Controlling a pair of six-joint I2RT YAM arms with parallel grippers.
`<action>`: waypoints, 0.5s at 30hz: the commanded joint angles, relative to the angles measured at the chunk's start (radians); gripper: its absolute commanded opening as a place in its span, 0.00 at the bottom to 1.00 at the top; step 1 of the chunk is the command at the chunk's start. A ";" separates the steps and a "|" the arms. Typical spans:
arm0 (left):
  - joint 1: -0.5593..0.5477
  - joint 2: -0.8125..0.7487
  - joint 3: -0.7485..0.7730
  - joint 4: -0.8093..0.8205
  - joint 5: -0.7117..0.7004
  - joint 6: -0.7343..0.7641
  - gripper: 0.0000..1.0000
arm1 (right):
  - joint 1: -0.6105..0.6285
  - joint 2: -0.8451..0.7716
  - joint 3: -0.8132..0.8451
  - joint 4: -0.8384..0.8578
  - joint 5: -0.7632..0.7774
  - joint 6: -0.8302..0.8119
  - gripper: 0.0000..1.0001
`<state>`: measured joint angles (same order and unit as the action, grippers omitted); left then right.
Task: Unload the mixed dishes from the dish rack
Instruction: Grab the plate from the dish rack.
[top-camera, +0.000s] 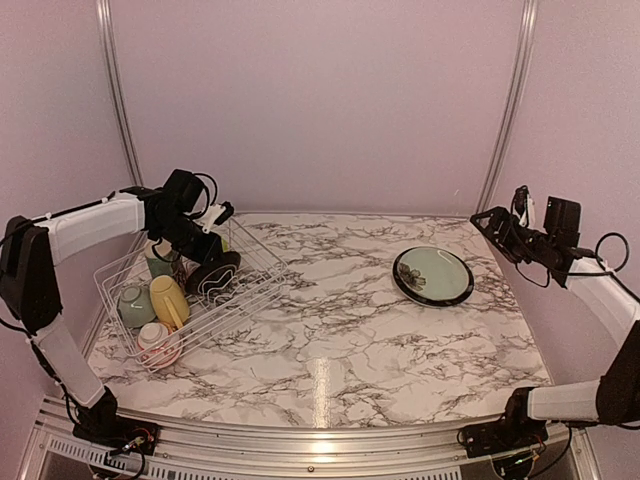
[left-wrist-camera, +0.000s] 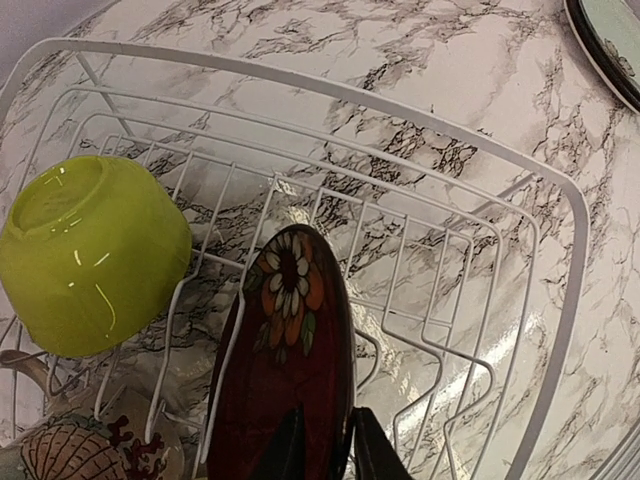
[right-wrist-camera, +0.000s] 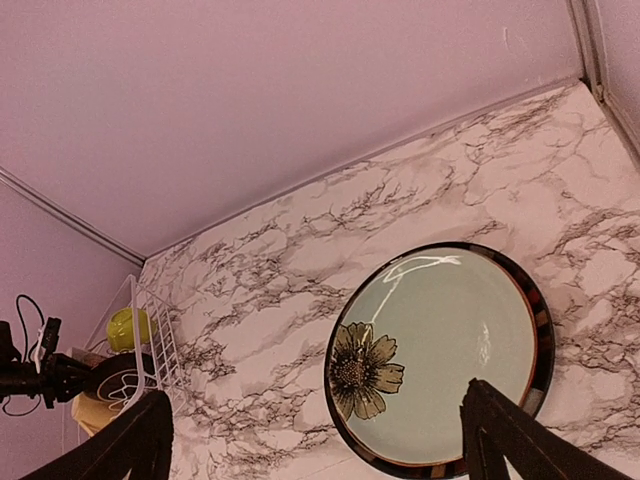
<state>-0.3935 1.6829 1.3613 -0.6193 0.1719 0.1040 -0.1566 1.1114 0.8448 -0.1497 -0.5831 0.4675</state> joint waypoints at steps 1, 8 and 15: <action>0.003 0.026 0.026 -0.060 0.032 0.029 0.18 | 0.002 -0.007 0.008 -0.004 0.008 0.008 0.97; 0.005 0.064 0.070 -0.090 0.072 0.030 0.09 | 0.002 -0.015 0.018 -0.019 0.022 -0.001 0.96; 0.007 0.081 0.120 -0.137 0.075 0.028 0.00 | 0.002 -0.028 0.020 -0.043 0.046 -0.014 0.96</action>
<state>-0.3885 1.7477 1.4479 -0.6861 0.2359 0.1761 -0.1566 1.1069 0.8448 -0.1646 -0.5617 0.4671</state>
